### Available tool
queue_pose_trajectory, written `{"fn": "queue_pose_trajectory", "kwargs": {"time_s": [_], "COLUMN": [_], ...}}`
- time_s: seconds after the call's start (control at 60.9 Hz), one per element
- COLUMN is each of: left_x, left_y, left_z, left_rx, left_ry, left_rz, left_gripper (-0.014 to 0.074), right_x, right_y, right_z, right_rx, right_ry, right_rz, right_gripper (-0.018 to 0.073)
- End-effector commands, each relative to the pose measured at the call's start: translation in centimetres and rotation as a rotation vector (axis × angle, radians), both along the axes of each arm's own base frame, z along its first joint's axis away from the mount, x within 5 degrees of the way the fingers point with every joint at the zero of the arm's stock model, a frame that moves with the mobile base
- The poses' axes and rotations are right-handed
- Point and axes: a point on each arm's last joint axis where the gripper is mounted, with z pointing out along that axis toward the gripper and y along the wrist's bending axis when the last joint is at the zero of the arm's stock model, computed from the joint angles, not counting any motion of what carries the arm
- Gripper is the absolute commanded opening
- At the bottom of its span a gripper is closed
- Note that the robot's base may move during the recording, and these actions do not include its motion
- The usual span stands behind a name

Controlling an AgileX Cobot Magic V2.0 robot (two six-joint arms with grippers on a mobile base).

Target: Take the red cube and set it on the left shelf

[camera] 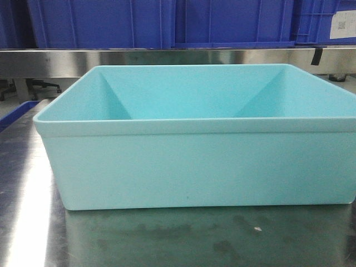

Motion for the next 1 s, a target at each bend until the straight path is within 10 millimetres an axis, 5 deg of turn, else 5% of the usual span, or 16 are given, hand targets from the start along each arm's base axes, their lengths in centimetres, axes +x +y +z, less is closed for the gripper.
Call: {"fn": "queue_pose_trajectory", "kwargs": {"time_s": [0.0, 0.476, 0.608, 0.756, 0.986], "left_x": [0.0, 0.0, 0.0, 0.0, 0.0], "left_y": [0.0, 0.0, 0.0, 0.0, 0.0], "left_z": [0.1, 0.1, 0.1, 0.1, 0.1], "left_rx": [-0.007, -0.007, -0.007, -0.007, -0.007], "left_ry": [-0.079, -0.079, -0.079, -0.079, -0.079], "left_rz": [-0.002, -0.002, -0.002, -0.002, -0.002], "left_gripper": [0.0102, 0.0102, 0.0102, 0.0102, 0.0102], "right_x": [-0.3, -0.8, -1.4, -2.4, -2.6], "right_y": [0.0, -0.1, -0.6, -0.4, 0.8], "right_z": [1.6, 4.0, 5.5, 9.1, 16.9], "right_rx": [-0.039, 0.01, 0.172, 0.276, 0.267], "right_ry": [-0.138, -0.414, -0.548, -0.545, -0.292], "right_rz": [-0.005, -0.014, -0.031, 0.003, 0.094], "right_gripper": [0.0057, 0.0057, 0.0057, 0.0057, 0.0057]}}
